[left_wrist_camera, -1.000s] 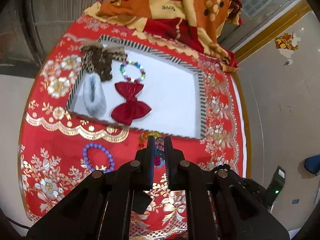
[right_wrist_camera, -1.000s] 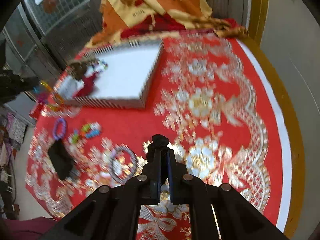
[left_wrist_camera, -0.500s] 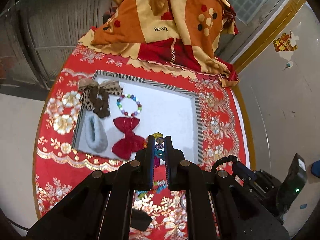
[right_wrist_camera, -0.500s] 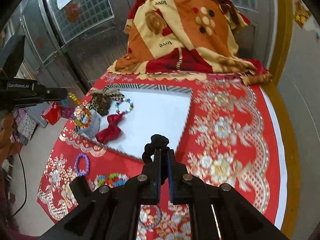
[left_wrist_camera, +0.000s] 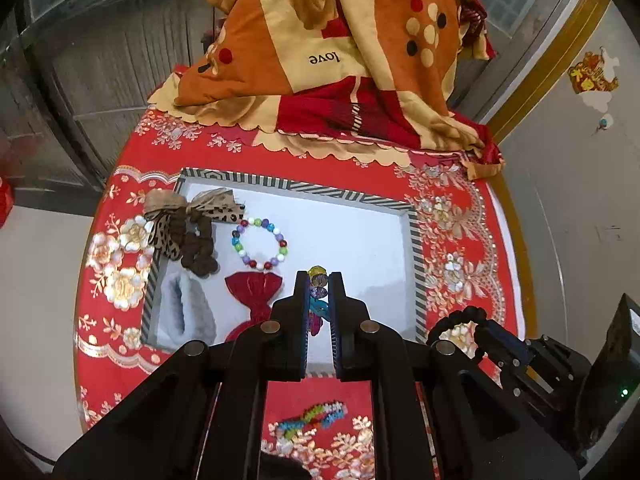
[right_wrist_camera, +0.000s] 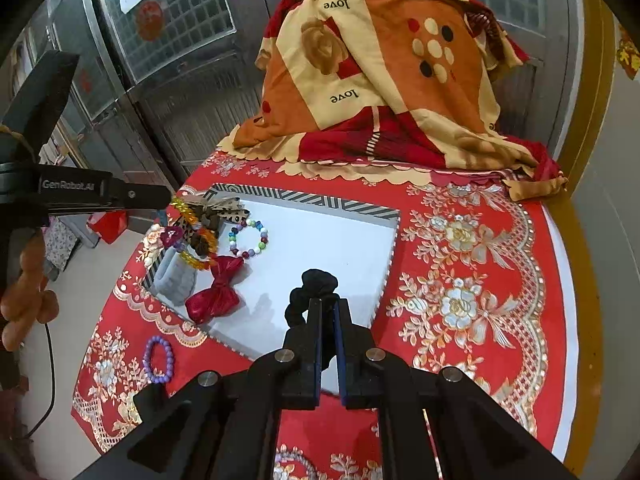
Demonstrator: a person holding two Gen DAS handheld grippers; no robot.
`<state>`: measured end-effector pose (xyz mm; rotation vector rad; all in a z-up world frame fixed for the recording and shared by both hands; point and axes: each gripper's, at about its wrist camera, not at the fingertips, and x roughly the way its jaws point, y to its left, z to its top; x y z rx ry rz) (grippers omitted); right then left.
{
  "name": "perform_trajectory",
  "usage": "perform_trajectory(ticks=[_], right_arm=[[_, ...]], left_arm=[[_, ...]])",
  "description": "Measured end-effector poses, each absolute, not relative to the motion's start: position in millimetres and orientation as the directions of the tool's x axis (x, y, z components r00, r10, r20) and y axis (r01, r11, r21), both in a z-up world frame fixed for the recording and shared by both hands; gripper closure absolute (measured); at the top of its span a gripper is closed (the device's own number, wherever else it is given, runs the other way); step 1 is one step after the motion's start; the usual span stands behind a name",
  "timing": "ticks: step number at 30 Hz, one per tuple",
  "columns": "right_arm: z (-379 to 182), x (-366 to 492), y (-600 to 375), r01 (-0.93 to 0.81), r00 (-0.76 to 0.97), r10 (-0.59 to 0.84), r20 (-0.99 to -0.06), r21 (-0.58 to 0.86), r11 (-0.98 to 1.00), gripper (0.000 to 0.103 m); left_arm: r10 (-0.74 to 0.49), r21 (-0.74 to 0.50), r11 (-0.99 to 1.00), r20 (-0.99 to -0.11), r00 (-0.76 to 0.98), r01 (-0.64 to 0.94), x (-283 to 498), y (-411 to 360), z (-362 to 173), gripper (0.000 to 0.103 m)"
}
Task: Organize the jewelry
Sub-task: 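Carry amber bracelet in left gripper and black scrunchie in right gripper into the tray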
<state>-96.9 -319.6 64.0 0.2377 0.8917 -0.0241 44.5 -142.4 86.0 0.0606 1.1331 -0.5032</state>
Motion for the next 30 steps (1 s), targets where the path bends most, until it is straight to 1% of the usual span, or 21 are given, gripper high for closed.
perform_trajectory(ticks=[12, 19, 25, 30], right_arm=[[35.0, -50.8, -334.5, 0.106, 0.594, 0.131, -0.793, 0.239, 0.965, 0.098], [21.1, -30.7, -347.3, 0.117, 0.577, 0.143, -0.804, 0.255, 0.960, 0.098], [7.4, -13.8, -355.4, 0.130, 0.559, 0.158, -0.814, 0.274, 0.953, 0.098], [-8.0, 4.6, -359.1, 0.144, 0.545, 0.165, -0.822, 0.286, 0.947, 0.098]], left_arm=[[-0.278, -0.138, 0.898, -0.915, 0.294, 0.418, 82.7, -186.4, 49.2, 0.095], [-0.277, -0.148, 0.889, -0.927, 0.253, 0.434, 99.7, -210.4, 31.3, 0.095], [-0.310, -0.198, 0.878, -0.929, 0.203, 0.436, 117.3, -221.4, 11.1, 0.095], [-0.276, -0.180, 0.897, -0.941, 0.194, 0.405, 134.7, -216.9, -15.1, 0.095]])
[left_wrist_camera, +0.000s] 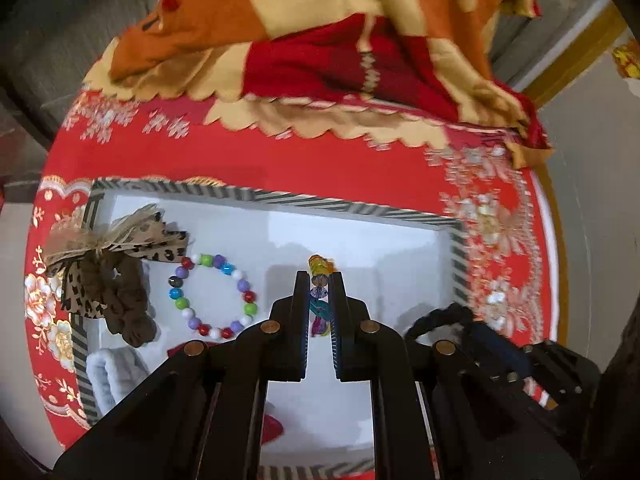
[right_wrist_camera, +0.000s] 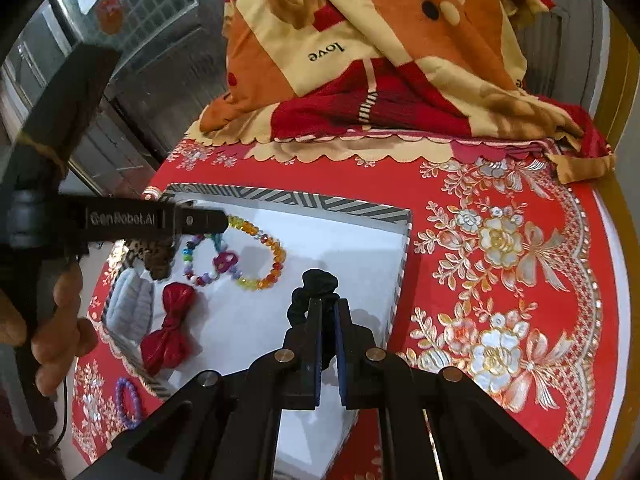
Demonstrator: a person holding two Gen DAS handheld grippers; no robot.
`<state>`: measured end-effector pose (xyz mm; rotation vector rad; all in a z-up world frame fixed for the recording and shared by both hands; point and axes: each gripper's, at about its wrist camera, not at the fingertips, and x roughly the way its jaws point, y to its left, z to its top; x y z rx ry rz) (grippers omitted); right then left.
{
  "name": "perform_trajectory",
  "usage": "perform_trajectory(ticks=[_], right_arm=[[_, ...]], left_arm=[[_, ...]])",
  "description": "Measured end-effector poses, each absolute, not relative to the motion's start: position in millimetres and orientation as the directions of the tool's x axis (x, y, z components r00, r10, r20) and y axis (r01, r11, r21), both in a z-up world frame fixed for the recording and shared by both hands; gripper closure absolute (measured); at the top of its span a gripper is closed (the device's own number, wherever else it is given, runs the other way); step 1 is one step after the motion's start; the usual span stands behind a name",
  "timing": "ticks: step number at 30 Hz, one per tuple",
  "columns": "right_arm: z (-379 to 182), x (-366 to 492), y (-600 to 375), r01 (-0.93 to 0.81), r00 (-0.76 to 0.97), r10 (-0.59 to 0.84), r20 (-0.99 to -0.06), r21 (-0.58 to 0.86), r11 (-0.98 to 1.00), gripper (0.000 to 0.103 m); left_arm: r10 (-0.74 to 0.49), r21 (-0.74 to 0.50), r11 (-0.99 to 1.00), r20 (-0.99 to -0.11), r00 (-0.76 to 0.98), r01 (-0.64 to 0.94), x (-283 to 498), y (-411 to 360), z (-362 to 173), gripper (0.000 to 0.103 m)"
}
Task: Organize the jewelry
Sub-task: 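Carry amber bracelet in left gripper and black scrunchie in right gripper into the tray, then open both grippers to release the bracelet and scrunchie in the tray, then withdraw both grippers from the tray toward the remaining items on the tablecloth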
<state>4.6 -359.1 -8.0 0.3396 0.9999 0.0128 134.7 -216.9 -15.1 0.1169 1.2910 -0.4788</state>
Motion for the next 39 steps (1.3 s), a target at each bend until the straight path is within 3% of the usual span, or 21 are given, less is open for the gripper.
perform_trajectory(ticks=[17, 19, 20, 21, 23, 39], right_arm=[[-57.6, 66.8, -366.5, 0.221, 0.520, 0.101, -0.848, 0.248, 0.943, 0.097], [-59.3, 66.4, -367.6, 0.213, 0.521, 0.111, -0.846, 0.254, 0.943, 0.091], [-59.1, 65.4, -367.9, 0.213, 0.525, 0.110, -0.844, 0.255, 0.943, 0.081], [-57.3, 63.4, -368.3, 0.206, 0.535, 0.120, -0.836, 0.267, 0.941, 0.073], [-52.6, 58.5, -367.9, 0.198, 0.545, 0.129, -0.828, 0.277, 0.940, 0.067], [12.7, -24.0, -344.6, 0.167, 0.621, 0.126, -0.773, 0.287, 0.943, 0.064]], left_arm=[[-0.204, -0.133, 0.942, -0.956, 0.212, 0.309, 160.3, -194.8, -49.3, 0.095], [-0.224, -0.156, 0.942, -0.951, 0.211, 0.297, 160.3, -192.4, -48.0, 0.093], [-0.228, -0.161, 0.942, -0.951, 0.211, 0.293, 159.9, -191.1, -47.0, 0.088], [-0.229, -0.163, 0.944, -0.950, 0.211, 0.288, 159.4, -190.3, -46.5, 0.076], [-0.239, -0.175, 0.944, -0.947, 0.213, 0.280, 157.9, -188.9, -45.1, 0.064], [-0.164, -0.070, 0.957, -0.931, 0.327, 0.282, 92.9, -151.8, -3.1, 0.063]])
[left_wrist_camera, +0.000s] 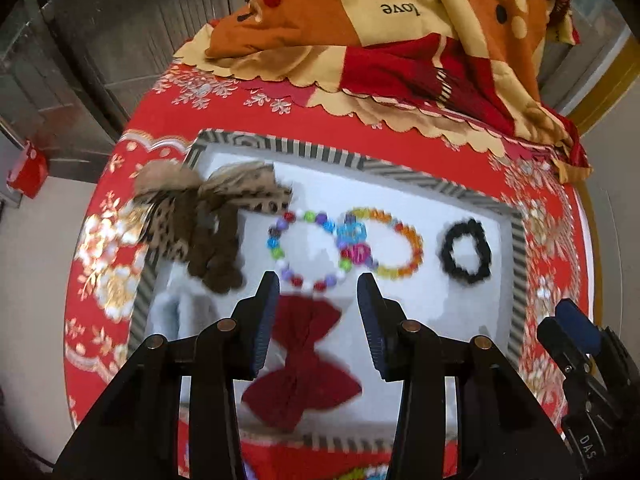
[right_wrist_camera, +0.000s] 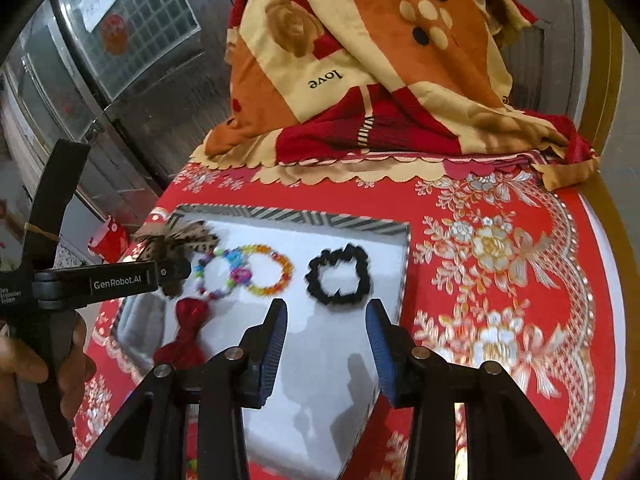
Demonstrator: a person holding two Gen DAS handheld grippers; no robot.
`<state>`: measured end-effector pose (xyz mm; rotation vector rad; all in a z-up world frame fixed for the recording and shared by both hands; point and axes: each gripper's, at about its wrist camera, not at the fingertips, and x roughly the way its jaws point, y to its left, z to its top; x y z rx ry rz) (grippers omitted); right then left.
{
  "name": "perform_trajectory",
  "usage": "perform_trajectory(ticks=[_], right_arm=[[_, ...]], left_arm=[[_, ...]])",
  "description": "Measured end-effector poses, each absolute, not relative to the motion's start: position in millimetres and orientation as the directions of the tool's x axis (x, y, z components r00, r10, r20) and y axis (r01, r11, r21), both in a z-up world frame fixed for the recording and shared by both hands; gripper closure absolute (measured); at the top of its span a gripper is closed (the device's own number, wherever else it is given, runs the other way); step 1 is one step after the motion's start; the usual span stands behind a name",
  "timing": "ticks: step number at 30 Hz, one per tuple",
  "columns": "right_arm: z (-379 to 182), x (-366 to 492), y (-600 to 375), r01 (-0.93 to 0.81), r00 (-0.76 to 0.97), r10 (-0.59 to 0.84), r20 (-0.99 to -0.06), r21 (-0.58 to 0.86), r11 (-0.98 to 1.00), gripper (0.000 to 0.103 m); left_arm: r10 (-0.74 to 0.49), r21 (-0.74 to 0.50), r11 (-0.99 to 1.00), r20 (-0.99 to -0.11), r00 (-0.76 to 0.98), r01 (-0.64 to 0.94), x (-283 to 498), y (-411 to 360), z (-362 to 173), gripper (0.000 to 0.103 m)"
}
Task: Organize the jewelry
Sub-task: 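Withdraw both grippers from the tray toward the remaining items on the tablecloth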
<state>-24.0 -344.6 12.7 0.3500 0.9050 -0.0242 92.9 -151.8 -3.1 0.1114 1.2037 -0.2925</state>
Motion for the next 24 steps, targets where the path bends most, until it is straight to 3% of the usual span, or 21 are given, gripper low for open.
perform_trajectory(ticks=[24], right_arm=[[44.5, -151.7, -263.0, 0.128, 0.602, 0.109, -0.791, 0.231, 0.965, 0.063]], left_arm=[[-0.164, 0.006, 0.944, -0.859, 0.486, 0.329, -44.5, -66.6, 44.4, 0.063]])
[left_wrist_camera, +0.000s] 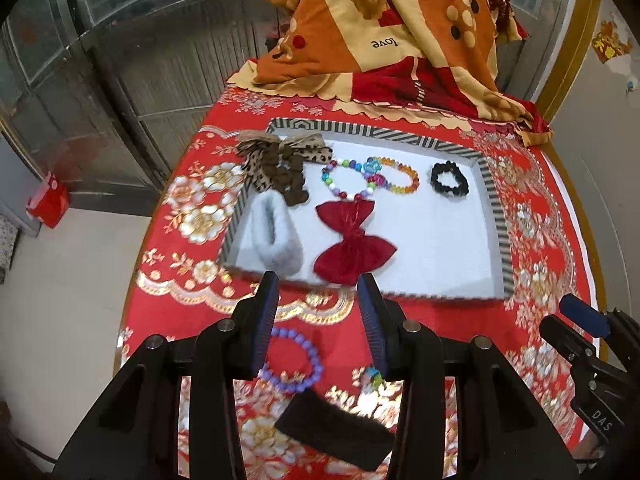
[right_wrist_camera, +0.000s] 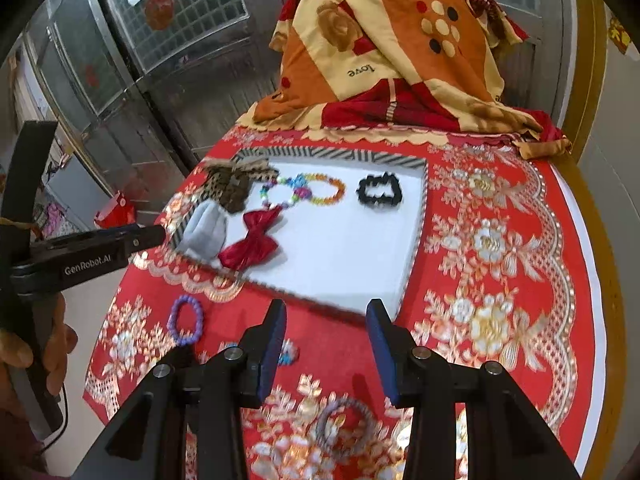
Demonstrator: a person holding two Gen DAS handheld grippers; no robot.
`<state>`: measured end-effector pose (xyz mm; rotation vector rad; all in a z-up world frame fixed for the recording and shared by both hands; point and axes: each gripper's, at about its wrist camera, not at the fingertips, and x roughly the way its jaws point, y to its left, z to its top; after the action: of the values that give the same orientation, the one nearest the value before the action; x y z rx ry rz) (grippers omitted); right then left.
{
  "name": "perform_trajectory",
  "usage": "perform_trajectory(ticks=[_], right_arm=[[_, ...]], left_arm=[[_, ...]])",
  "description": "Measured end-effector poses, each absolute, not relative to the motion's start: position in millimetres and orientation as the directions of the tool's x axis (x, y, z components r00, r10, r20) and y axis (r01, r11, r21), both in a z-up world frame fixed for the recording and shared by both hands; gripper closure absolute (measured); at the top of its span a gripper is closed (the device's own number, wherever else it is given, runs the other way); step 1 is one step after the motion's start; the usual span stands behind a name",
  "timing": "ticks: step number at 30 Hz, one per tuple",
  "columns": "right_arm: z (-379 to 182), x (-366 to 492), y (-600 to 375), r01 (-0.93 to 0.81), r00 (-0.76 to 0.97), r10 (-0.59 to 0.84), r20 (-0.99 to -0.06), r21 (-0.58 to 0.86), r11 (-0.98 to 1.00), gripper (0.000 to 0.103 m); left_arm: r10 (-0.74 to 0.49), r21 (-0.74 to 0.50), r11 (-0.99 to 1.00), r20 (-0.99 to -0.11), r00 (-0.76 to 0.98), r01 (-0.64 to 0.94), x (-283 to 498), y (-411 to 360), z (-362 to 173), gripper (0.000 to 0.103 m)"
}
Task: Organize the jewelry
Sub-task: 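Withdraw both grippers from the tray toward the remaining items on the tablecloth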
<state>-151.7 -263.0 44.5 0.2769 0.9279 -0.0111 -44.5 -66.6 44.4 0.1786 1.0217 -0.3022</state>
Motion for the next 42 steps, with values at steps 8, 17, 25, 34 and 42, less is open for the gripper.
perform_trajectory(ticks=[8, 17, 25, 34, 42], right_arm=[[39.3, -173.9, -242.9, 0.136, 0.593, 0.123, -0.796, 0.249, 0.959, 0.063], [38.1, -187.5, -225.0, 0.132, 0.575, 0.114, -0.810, 0.229, 0.964, 0.061], [44.8, -196.0, -220.1, 0.155, 0.584, 0.096, -0.806, 0.227, 0.962, 0.049], [43.9, -199.1, -210.8, 0.140, 0.575, 0.097, -0.812, 0.215, 0.967, 0.049], [42.0, -204.0, -215.2, 0.149, 0.572, 0.091, -0.815, 0.213, 0.966, 0.049]], left_arm=[[-0.164, 0.015, 0.937, -0.864, 0.476, 0.349, -68.5, -51.3, 38.4, 0.063], [-0.169, 0.008, 0.937, -0.864, 0.475, 0.348, -85.2, -39.6, 35.5, 0.063], [-0.173, 0.006, 0.936, -0.862, 0.476, 0.351, -95.4, -36.9, 35.9, 0.063], [-0.173, 0.006, 0.936, -0.865, 0.471, 0.353, -101.5, -32.8, 35.6, 0.063], [-0.169, 0.012, 0.934, -0.866, 0.470, 0.357, -103.9, -33.6, 34.1, 0.063]])
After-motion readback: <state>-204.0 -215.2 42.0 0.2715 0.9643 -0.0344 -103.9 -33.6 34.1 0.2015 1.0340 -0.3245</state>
